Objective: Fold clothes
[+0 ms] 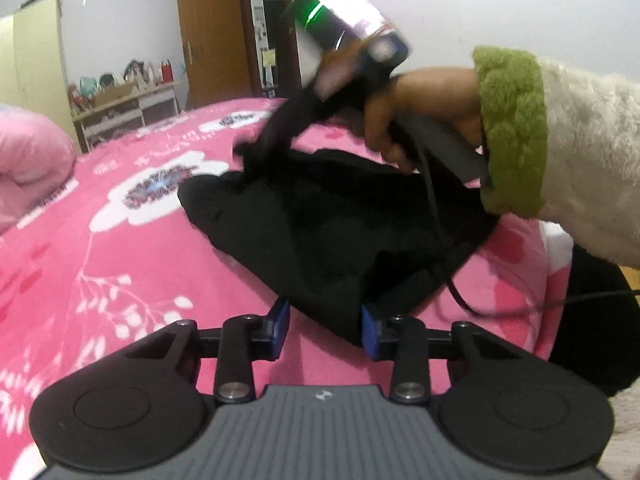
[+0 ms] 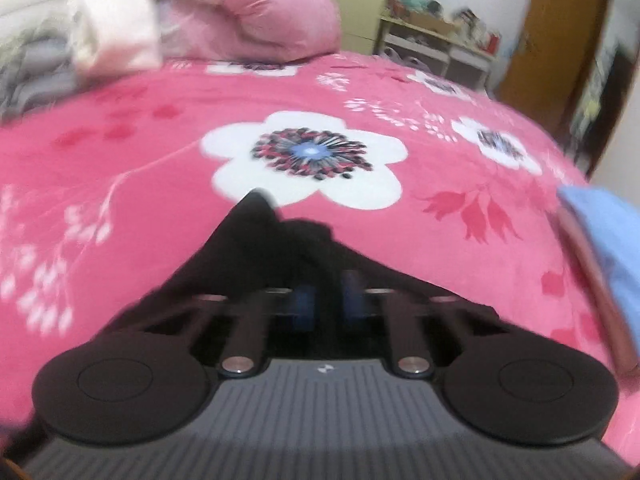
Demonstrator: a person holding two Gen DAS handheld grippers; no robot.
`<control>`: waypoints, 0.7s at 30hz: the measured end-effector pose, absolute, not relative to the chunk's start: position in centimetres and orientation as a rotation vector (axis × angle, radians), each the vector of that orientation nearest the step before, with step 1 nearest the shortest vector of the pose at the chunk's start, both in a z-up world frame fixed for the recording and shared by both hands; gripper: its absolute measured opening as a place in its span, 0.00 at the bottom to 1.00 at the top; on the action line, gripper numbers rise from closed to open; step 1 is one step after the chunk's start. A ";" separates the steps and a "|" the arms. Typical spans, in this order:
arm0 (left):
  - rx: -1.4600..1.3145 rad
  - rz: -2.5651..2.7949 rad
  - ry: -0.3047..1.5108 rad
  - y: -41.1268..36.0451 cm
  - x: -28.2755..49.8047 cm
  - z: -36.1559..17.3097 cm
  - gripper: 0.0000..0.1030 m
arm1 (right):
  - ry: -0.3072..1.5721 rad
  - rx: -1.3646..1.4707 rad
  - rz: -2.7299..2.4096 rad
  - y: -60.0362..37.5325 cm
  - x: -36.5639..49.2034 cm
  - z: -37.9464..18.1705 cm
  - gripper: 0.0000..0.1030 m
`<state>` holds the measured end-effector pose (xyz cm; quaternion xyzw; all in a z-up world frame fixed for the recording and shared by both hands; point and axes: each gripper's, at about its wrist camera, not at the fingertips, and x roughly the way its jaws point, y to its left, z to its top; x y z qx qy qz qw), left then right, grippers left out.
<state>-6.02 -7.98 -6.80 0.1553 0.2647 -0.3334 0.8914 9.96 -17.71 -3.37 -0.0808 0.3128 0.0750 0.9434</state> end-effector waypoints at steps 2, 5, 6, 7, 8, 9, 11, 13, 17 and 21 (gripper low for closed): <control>0.297 -0.704 0.565 -7.5 -5.7 -6.9 0.36 | 0.579 0.141 0.135 -22.1 9.8 -2.7 0.08; 0.261 -0.720 0.585 -6.9 -5.2 -7.1 0.36 | 0.516 0.628 0.059 -29.5 9.1 -3.8 0.08; 0.254 -0.724 0.590 -6.7 -5.1 -7.1 0.36 | 0.518 0.758 0.018 -31.6 8.9 -5.0 0.11; 0.248 -0.727 0.593 -6.6 -5.0 -7.2 0.37 | 0.518 0.888 -0.024 -33.7 8.7 -6.2 0.11; 0.244 -0.728 0.595 -6.5 -5.0 -7.2 0.37 | 0.517 1.018 -0.067 -35.8 8.5 -7.4 0.11; 0.242 -0.728 0.595 -6.4 -4.9 -7.2 0.38 | 0.508 1.078 -0.091 -36.9 8.0 -8.0 0.13; 0.243 -0.722 0.595 -6.5 -4.8 -7.2 0.39 | 0.474 1.117 -0.090 -38.1 6.8 -8.2 0.21; 0.250 -0.716 0.590 -6.6 -4.9 -7.2 0.39 | 0.465 1.096 -0.058 -38.5 5.4 -7.4 0.27; 0.269 -0.698 0.565 -6.8 -5.3 -7.0 0.39 | 0.495 0.964 0.029 -38.0 1.4 -5.2 0.27; 0.303 -0.679 0.547 -7.2 -6.0 -6.7 0.39 | 0.537 0.770 0.094 -36.7 -3.8 -3.2 0.27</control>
